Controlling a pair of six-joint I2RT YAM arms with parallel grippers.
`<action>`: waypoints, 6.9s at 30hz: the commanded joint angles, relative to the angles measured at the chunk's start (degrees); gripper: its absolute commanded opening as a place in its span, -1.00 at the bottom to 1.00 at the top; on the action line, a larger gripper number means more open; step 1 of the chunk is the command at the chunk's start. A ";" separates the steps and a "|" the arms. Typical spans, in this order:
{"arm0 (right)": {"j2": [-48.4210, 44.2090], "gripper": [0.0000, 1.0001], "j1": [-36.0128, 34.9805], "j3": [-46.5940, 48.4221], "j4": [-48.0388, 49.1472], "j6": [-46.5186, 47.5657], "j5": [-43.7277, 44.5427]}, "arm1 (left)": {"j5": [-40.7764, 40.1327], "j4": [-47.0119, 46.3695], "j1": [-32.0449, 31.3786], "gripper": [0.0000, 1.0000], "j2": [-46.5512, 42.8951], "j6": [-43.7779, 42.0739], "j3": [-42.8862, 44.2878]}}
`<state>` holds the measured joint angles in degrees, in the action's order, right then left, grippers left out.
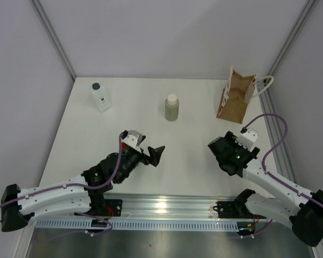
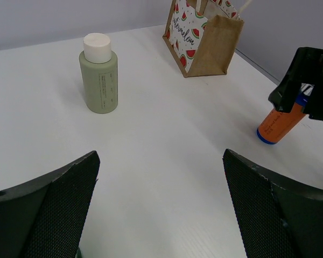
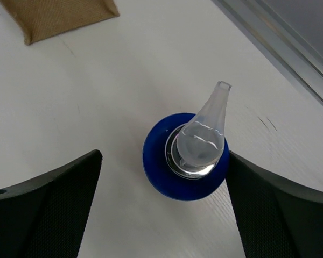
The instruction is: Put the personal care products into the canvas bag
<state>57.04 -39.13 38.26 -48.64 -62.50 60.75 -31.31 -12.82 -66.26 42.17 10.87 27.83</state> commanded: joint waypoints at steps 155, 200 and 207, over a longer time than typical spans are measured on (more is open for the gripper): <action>63.91 0.42 41.86 61.41 54.45 55.03 -50.03 | 1.43 0.43 -0.27 0.99 1.33 2.40 1.52; 54.04 0.99 8.73 55.16 52.95 61.79 -58.46 | -1.21 -0.19 -0.27 0.99 2.04 1.17 1.52; 62.58 0.99 6.09 59.65 51.72 63.91 -55.22 | -1.47 -0.10 -0.27 0.99 2.74 0.99 1.87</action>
<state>119.59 -32.10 93.60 1.08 -0.43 4.19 -31.62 -11.31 -66.26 44.80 12.82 27.86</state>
